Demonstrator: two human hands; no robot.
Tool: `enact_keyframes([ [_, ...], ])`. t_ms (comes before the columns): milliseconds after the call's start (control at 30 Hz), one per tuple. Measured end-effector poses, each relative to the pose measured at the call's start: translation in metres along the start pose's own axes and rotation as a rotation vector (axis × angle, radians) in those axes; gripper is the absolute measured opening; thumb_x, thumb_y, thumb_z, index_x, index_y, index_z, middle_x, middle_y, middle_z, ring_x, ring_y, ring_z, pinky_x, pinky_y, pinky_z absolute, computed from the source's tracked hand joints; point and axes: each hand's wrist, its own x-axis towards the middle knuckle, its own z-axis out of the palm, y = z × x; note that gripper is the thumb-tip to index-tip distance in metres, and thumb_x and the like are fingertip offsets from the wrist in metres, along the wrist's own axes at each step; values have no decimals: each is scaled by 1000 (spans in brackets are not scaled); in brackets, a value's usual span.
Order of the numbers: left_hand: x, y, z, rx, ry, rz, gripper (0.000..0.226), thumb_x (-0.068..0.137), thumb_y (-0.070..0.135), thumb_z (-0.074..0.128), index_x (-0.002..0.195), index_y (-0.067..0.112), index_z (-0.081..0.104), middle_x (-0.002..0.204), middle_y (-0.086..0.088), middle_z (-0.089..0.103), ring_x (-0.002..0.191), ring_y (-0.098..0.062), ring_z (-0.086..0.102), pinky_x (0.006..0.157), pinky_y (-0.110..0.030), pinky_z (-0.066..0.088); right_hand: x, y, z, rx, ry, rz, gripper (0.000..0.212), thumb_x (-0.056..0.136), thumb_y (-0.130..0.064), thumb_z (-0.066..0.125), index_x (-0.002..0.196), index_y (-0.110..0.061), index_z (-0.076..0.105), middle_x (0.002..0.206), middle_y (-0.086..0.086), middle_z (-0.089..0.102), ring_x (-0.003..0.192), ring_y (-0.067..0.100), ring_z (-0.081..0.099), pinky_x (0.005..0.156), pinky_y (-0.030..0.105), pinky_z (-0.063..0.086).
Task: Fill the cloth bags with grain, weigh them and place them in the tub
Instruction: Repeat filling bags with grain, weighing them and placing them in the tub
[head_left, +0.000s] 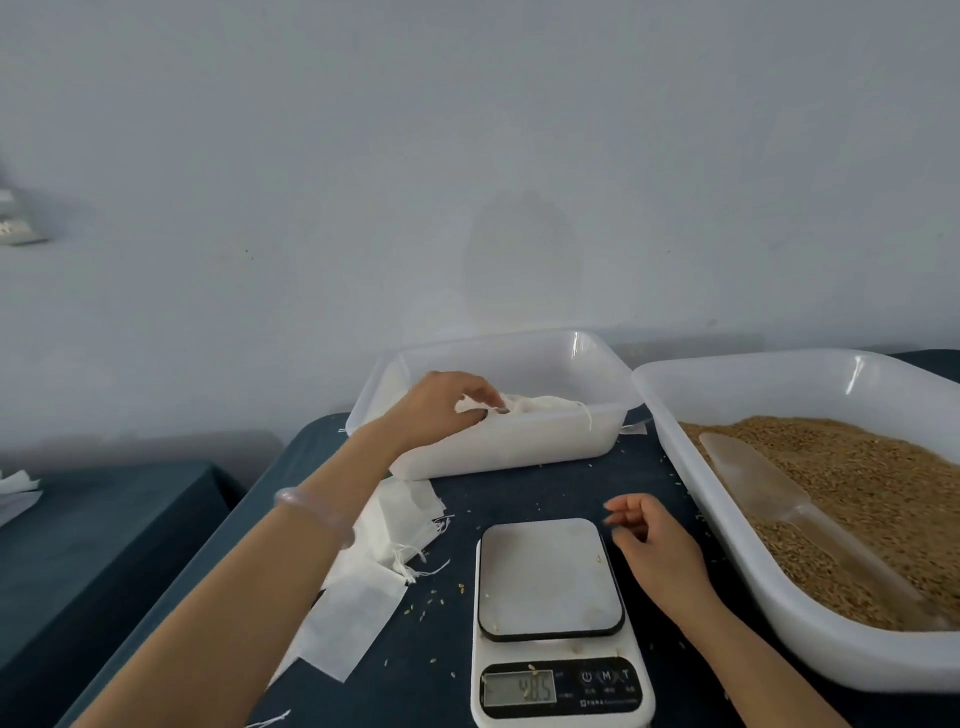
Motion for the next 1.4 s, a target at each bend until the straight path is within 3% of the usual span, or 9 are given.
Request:
enact_keyframes([
  [67, -24, 1, -12, 2, -72, -12, 18, 84, 18, 70, 85, 36, 72, 86, 25, 71, 88, 8, 63, 78, -7, 44, 1, 0, 0, 5, 2, 7, 25, 92, -8, 57, 101, -31, 57, 92, -17, 65, 84, -2, 58, 63, 14, 39],
  [133, -50, -3, -21, 131, -386, -90, 16, 79, 22, 75, 77, 38, 72, 76, 30, 69, 78, 13, 63, 68, -3, 41, 1, 1, 1, 6, 1, -1, 25, 92, -7, 57, 101, -31, 57, 92, -17, 65, 85, -3, 58, 64, 14, 39],
  [233, -86, -15, -20, 388, -765, -220, 18, 76, 28, 81, 91, 33, 74, 88, 26, 72, 84, 10, 65, 75, -16, 47, 1, 0, 1, 11, 3, -4, 25, 92, -8, 58, 101, -31, 57, 92, -17, 65, 86, -2, 58, 65, 15, 40],
  [433, -126, -29, -9, 444, -756, -310, 32, 75, 36, 83, 104, 31, 68, 94, 21, 60, 95, -6, 63, 84, -23, 50, -1, 0, -1, -7, -6, -20, 25, 92, -8, 58, 102, -31, 57, 94, -16, 65, 88, -2, 58, 67, 15, 40],
  [667, -127, -29, -19, 291, -617, -322, 15, 84, 37, 75, 95, 30, 68, 88, 22, 67, 85, 3, 62, 79, -16, 48, -2, 0, -1, -3, -6, -32, 24, 91, -7, 58, 101, -30, 58, 92, -15, 66, 87, -3, 58, 67, 14, 39],
  [833, -110, -19, -25, 132, -280, -322, 7, 90, 28, 70, 96, 30, 67, 95, 14, 68, 91, -2, 63, 83, -21, 51, -1, 1, -1, 6, -8, -25, 24, 91, -7, 58, 100, -30, 59, 92, -15, 66, 86, -2, 59, 66, 13, 38],
  [967, -96, -1, -11, 52, 1, -334, 10, 89, 22, 72, 94, 31, 69, 80, 16, 68, 73, 6, 62, 66, -10, 45, 0, 2, -1, 23, -6, -31, 25, 91, -7, 59, 100, -30, 59, 93, -14, 66, 87, -2, 59, 67, 14, 38],
  [1100, -85, 25, 15, -130, 266, -365, 13, 84, 18, 76, 86, 28, 68, 77, 14, 72, 74, 5, 66, 67, -20, 52, 0, 1, 0, 61, -6, -41, 26, 91, -5, 59, 99, -30, 59, 94, -13, 67, 91, 2, 60, 70, 16, 41],
  [1400, -78, 70, 73, -432, 510, -347, 22, 75, 23, 83, 79, 31, 64, 68, 18, 69, 62, -1, 62, 58, -10, 44, -13, -20, -6, 221, 19, -269, 4, 89, -28, 67, 92, -31, 67, 87, -13, 68, 83, 3, 62, 72, 17, 46],
])
